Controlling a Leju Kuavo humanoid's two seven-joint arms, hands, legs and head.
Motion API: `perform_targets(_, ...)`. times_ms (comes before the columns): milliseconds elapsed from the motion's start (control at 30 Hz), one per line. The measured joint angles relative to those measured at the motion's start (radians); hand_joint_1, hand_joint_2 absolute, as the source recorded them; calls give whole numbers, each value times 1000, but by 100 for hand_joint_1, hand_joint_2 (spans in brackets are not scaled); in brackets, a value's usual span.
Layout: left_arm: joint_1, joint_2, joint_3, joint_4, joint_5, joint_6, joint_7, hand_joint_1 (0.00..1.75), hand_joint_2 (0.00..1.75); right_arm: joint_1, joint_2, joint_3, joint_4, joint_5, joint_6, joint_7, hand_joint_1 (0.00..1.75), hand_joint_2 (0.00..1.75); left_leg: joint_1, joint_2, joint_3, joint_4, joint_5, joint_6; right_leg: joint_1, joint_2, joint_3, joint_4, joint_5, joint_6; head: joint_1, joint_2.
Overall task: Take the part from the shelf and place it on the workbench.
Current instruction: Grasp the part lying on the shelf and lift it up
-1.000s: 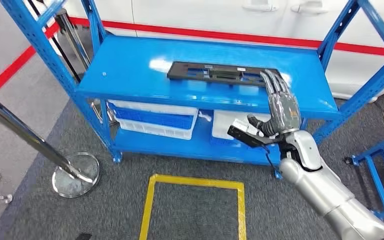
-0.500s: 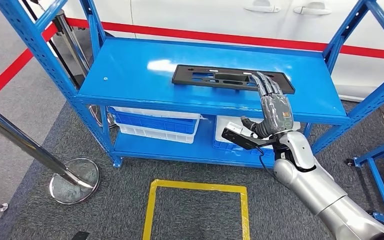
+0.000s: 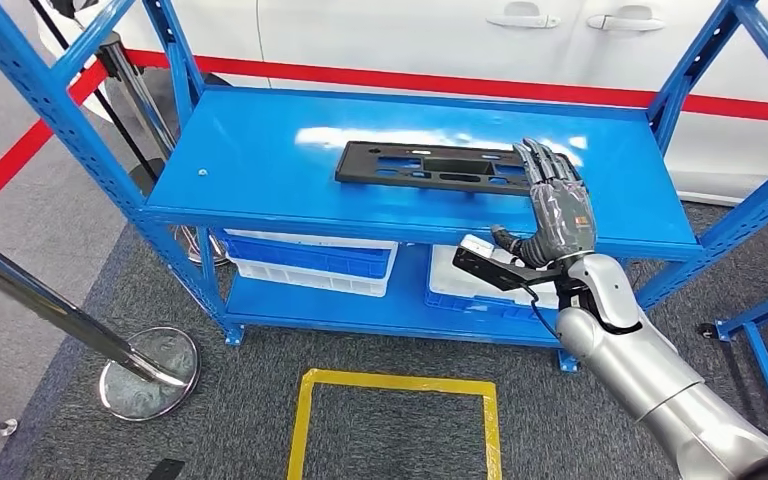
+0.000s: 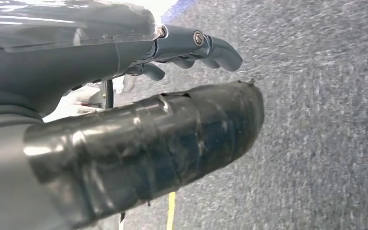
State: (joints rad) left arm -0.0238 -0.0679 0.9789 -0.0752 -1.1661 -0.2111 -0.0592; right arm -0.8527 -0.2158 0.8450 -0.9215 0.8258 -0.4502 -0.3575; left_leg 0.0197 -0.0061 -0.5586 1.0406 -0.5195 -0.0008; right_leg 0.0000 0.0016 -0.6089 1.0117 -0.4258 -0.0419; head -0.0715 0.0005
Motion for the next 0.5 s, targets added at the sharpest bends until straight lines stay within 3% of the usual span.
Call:
perform_targets(33,-1,1,0,-1,0,0,1,0,0,-1,2,0,1,0,1,1,0,175,0,1,-17,35,-17,-3,-4,-1,17,-22,-3,-1,-1,0)
perform_targets(100,-3,3,0,-2,-1,1,1,0,0,0,5,1,4,0,3,3,0,175,2,2,-83,155,-57,-10,-4,-2,31,-31,-10,-2,-3,0)
perform_targets(133,-2,3,0,-3,-1,1,2,0,0,2,6,3,7,0,3,4,0,175,3,2,-118,208,-66,-14,-4,-2,36,-29,-16,-2,-3,0)
perform_targets(167,-1,3,0,-3,-1,1,2,0,0,4,7,5,9,0,3,4,0,175,4,2,-141,233,-57,-18,-4,-1,42,-25,-24,-1,-3,0)
perform_targets(200,0,4,0,-4,-1,1,3,0,0,5,7,7,11,0,3,4,0,175,5,2,-147,220,-27,-20,-5,0,47,-19,-33,1,-3,0)
perform_targets(267,1,4,0,-6,-2,1,3,0,0,4,7,8,16,-1,1,2,0,175,6,4,-118,118,54,-22,-7,1,58,-1,-56,11,-3,0)
perform_targets(300,1,5,0,-7,-3,1,4,0,0,3,7,8,18,-2,0,0,0,175,5,4,-99,69,80,-21,-6,2,58,10,-67,17,-3,0)
perform_targets(367,1,5,0,-8,-5,1,6,0,0,1,7,8,23,-3,-2,-4,0,175,1,4,-81,27,78,-9,-2,3,51,24,-78,27,-3,0)
perform_targets(500,1,2,0,-9,-8,2,17,0,0,-1,7,8,34,2,2,0,0,175,1,2,-68,8,67,20,-5,3,39,47,-96,44,-2,0)
